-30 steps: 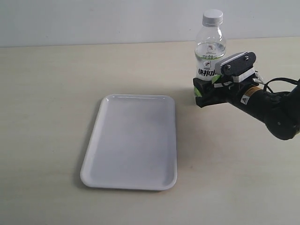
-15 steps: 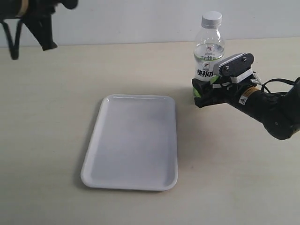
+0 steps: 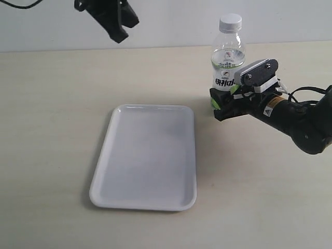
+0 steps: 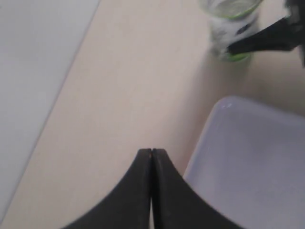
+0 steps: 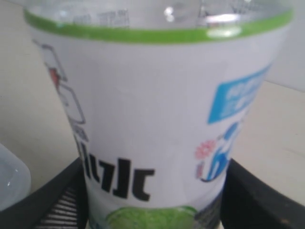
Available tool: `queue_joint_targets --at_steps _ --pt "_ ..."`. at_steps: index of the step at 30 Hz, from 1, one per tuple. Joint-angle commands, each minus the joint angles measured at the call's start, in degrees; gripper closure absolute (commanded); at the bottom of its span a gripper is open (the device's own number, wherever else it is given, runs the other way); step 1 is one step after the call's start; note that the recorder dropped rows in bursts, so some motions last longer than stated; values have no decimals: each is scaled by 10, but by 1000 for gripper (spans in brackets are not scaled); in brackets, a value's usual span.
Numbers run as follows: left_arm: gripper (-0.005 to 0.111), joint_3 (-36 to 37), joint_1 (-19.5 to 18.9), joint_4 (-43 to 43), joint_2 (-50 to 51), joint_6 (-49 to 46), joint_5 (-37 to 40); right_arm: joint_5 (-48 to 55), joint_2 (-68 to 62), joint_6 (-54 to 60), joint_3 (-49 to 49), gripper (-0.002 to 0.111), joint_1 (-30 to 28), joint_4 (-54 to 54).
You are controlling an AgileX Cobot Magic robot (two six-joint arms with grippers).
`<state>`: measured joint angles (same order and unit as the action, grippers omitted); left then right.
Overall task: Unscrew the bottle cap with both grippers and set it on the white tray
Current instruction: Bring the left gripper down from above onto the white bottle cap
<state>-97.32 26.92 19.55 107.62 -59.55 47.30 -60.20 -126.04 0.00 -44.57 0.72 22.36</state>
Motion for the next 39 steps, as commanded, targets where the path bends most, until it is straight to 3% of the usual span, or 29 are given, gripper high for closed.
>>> queue_joint_targets --at_steps 1,5,11,18,23,30,39 --pt "107 -84 4 95 32 -30 47 -20 0 0 -5 108 0 3" --pt "107 -122 8 104 43 -12 -6 -20 0 0 -5 108 0 5" --pt "106 -123 13 145 47 105 -32 -20 0 0 -5 108 0 5" --pt "79 -166 39 121 77 176 32 -20 0 0 -5 108 0 5" --pt "73 -194 58 115 94 183 48 -20 0 0 -5 108 0 5" --pt "52 -210 82 55 110 230 42 -20 0 42 -5 108 0 16" --pt "50 -237 104 16 133 252 75 -14 0 97 -5 108 0 22"
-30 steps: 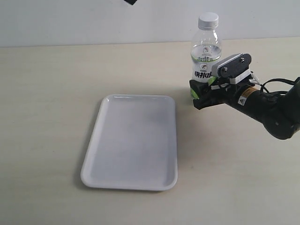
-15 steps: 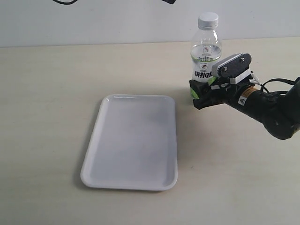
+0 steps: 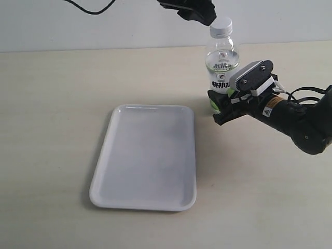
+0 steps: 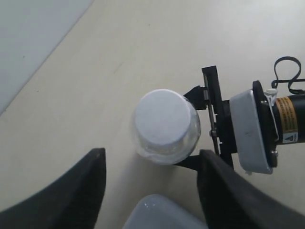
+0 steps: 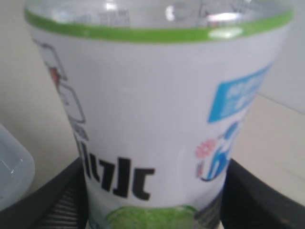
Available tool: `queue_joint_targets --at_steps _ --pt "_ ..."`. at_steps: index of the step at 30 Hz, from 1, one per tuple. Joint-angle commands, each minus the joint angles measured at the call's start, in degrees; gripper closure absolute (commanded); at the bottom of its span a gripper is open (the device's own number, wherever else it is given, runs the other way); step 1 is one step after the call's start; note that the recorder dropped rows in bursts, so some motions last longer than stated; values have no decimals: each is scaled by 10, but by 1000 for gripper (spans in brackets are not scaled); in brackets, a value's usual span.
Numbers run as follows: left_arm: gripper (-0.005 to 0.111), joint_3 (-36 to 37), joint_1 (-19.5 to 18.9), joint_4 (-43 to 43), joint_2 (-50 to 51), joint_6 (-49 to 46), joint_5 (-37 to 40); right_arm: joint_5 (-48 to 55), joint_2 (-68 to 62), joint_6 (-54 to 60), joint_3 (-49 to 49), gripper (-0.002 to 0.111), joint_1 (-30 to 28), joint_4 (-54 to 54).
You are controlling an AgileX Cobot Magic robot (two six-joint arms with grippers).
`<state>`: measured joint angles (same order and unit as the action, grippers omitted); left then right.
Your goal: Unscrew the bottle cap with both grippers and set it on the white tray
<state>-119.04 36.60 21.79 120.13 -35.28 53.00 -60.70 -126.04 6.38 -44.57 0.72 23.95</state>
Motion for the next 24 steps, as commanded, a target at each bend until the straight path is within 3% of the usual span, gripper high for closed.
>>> queue_joint_targets --at_steps 1,9,24 --pt "50 -24 8 -6 10 10 21 -2 0 41 -5 108 0 6" --pt "50 -35 12 -7 27 10 66 3 0 81 -5 108 0 5" --pt "50 -35 28 -7 32 8 39 8 0 112 -5 108 0 5"
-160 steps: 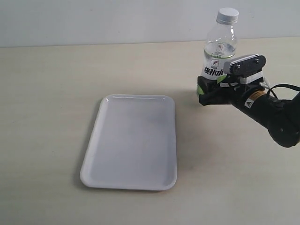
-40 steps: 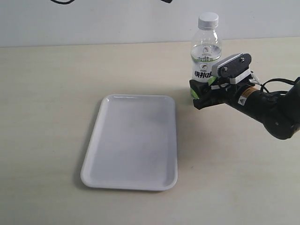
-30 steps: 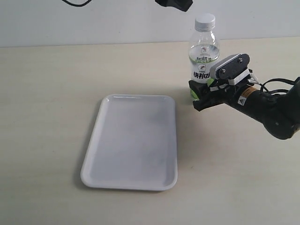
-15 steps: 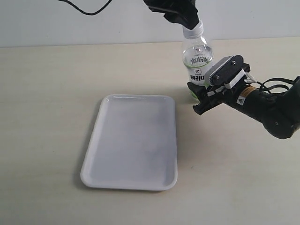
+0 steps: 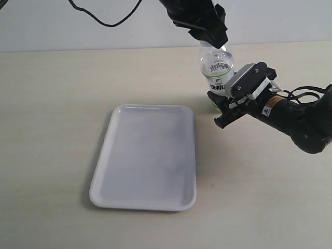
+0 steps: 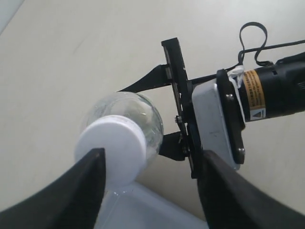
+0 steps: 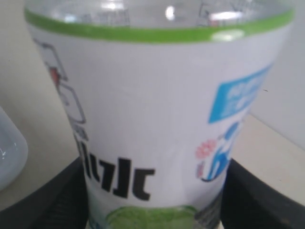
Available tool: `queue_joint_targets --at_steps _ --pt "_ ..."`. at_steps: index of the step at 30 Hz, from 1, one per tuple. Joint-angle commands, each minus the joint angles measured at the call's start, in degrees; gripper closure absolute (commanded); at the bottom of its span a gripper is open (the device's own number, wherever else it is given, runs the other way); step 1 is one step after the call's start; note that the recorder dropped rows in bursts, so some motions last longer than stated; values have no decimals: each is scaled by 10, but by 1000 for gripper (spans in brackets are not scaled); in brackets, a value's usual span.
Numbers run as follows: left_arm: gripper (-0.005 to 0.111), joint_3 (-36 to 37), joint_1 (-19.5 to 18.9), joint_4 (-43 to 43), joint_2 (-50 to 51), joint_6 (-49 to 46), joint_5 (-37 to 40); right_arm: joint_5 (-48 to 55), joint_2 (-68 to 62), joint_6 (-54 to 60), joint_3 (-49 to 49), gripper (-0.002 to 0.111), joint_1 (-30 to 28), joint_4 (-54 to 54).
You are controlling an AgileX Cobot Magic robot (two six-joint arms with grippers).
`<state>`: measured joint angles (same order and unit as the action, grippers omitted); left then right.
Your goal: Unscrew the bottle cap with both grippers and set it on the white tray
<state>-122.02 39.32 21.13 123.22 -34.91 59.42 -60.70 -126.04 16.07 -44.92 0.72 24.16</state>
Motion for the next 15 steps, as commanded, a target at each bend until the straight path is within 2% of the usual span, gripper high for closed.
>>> queue_joint_targets --at_steps 1,15 --pt "50 -5 1 0 1 4 -26 8 0 18 -1 108 0 3" --pt "50 -5 1 0 7 4 -26 8 0 19 -1 108 0 3"
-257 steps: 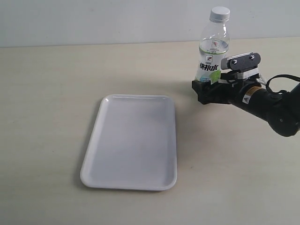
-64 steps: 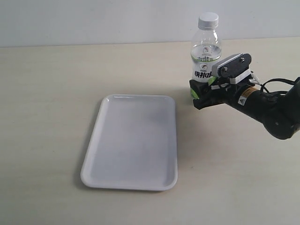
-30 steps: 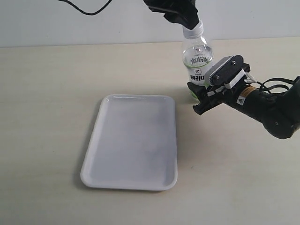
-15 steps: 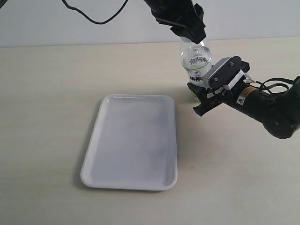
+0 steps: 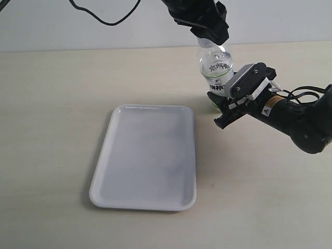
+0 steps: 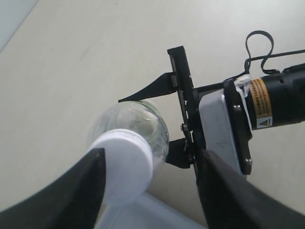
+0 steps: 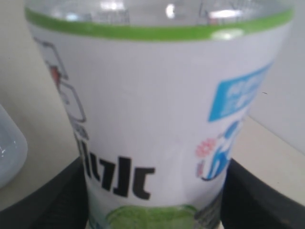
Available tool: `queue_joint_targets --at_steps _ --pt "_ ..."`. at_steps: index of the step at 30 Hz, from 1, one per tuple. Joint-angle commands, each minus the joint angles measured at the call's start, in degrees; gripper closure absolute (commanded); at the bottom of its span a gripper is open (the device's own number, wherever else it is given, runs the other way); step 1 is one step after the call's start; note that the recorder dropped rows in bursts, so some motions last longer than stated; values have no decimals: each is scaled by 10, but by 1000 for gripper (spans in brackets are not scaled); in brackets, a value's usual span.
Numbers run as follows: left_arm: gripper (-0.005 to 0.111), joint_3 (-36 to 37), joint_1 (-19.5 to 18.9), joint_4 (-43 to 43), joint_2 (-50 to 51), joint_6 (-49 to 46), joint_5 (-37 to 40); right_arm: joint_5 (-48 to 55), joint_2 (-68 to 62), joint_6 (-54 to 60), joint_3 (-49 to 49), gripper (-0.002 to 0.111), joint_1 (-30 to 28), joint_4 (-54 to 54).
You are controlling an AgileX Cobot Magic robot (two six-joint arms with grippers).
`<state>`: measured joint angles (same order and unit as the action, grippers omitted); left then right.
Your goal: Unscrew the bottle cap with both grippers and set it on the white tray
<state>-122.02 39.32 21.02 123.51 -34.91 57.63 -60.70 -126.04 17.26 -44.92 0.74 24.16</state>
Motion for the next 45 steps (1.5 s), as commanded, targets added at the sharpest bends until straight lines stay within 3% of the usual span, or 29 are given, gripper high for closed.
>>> queue_joint_targets --at_steps 1,13,25,29,36,45 --pt "50 -5 1 1 7 4 -9 8 0 7 -1 108 -1 3" --pt "50 -9 1 -24 19 9 -37 8 0 7 -1 108 -1 3" --pt "50 -63 -1 -49 21 46 5 8 0 7 -1 108 -1 3" --pt "40 -63 -1 -75 38 52 -5 8 0 7 -1 108 -1 4" --pt "40 -63 -2 -75 52 52 -8 8 0 6 -1 108 -1 4" --pt "74 -63 -2 -75 52 52 0 9 0 6 -1 108 -1 4"
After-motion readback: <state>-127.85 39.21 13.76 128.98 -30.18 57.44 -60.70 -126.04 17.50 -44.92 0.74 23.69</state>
